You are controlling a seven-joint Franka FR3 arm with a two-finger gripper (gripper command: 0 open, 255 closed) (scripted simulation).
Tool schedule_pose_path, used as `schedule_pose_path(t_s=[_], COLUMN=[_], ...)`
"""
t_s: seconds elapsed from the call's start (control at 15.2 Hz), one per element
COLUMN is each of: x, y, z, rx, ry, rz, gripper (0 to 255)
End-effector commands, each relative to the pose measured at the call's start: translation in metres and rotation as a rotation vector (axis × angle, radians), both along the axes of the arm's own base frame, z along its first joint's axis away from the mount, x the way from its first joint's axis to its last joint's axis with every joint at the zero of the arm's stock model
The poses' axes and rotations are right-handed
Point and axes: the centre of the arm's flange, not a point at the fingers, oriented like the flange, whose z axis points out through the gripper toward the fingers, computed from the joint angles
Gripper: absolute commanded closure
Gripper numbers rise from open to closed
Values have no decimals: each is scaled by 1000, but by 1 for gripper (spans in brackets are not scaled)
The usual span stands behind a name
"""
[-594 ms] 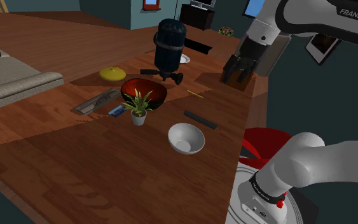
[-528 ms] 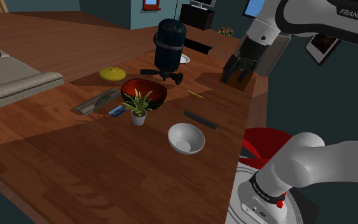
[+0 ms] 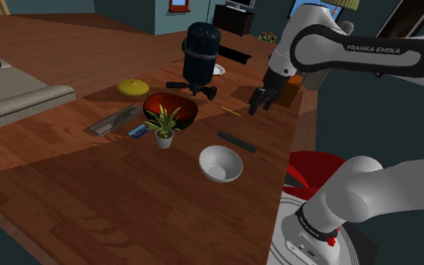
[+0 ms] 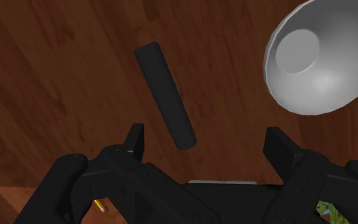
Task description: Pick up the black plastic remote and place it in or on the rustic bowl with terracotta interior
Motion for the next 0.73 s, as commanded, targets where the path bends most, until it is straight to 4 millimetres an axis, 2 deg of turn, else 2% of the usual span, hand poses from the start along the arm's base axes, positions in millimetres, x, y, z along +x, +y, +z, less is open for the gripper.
schedule_pose_path(t_s=[0.0, 0.66], x=[11, 65], y=[-1, 1], z=[-25, -147], rx=[-19, -111], ry=[3, 26], rz=[50, 287], gripper=[0, 0])
